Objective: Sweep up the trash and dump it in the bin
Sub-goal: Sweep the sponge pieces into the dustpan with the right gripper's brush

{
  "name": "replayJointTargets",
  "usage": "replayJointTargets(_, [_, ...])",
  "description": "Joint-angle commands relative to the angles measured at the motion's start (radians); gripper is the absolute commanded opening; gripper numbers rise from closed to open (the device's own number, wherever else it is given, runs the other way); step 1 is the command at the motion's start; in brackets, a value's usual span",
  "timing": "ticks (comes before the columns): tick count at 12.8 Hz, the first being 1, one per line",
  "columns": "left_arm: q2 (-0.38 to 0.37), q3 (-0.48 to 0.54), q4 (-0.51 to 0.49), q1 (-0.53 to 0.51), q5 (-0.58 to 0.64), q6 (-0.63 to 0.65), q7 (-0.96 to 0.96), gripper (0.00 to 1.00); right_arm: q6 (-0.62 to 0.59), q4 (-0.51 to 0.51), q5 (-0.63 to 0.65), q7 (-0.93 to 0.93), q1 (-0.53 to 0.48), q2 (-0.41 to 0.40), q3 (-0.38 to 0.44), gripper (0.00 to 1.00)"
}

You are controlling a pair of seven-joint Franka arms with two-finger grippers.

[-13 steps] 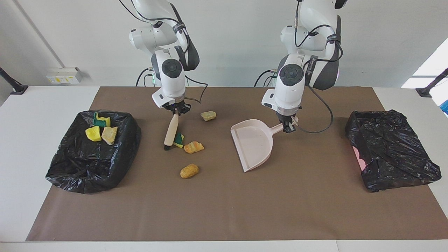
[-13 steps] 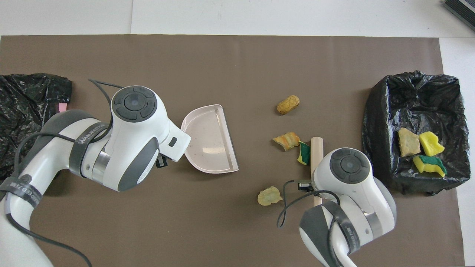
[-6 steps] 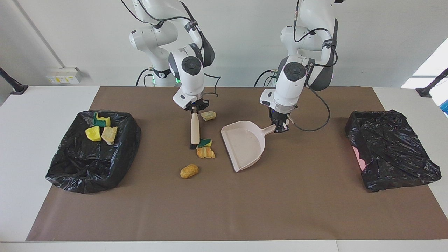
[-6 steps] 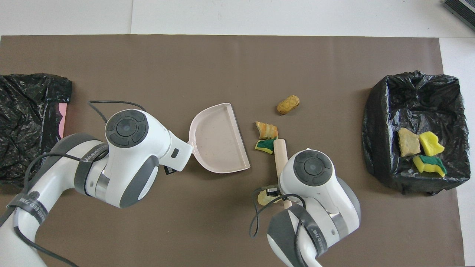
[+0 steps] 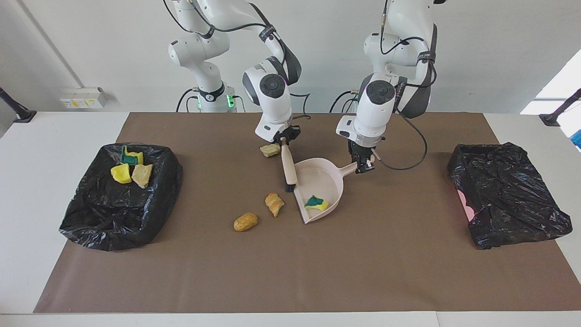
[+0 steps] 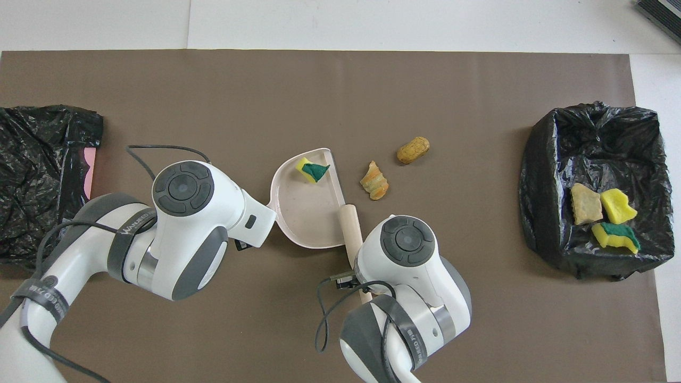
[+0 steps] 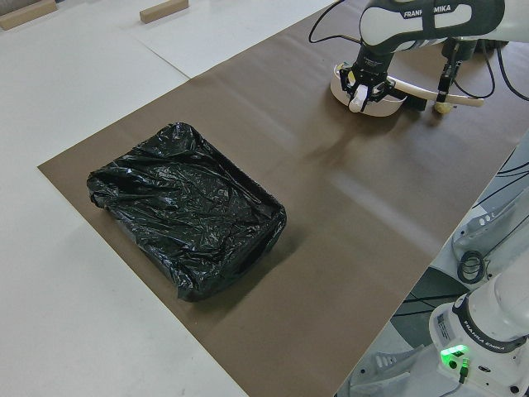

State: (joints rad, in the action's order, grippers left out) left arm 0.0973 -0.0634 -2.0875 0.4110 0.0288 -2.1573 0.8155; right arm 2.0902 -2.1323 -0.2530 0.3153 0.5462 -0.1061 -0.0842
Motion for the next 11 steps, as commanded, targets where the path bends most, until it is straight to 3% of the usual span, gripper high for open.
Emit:
replayJointTargets(1, [-0.03, 0.0, -0.057, 0.005, 0.013, -0.041, -0.038, 0.0, -0.138, 0.1, -0.046, -0.051, -0.023, -0.001, -0.002, 0.0])
replayJointTargets(4, [-0.025, 0.001, -0.051, 0.005, 0.013, -0.059, -0.055, 0.0, -0.287, 0.08, -0.026, -0.016, -0.054, 0.084, 0.004, 0.0])
replayJointTargets(5, [-0.025, 0.0, -0.054, 0.003, 0.013, -0.076, -0.059, 0.0, -0.312, 0.051, -0.006, 0.07, -0.051, 0.117, 0.003, 0.0])
replayJointTargets(7, [-0.025, 0.0, -0.055, 0.0, 0.013, -0.084, -0.061, 0.0, -0.326, 0.002, 0.008, 0.235, -0.023, 0.161, 0.0, 0.0])
replayJointTargets(11, [-0.027, 0.0, -0.06, -0.008, 0.011, -0.072, -0.078, 0.0, -0.308, -0.164, 0.0, 0.335, 0.055, 0.287, -0.006, 0.0])
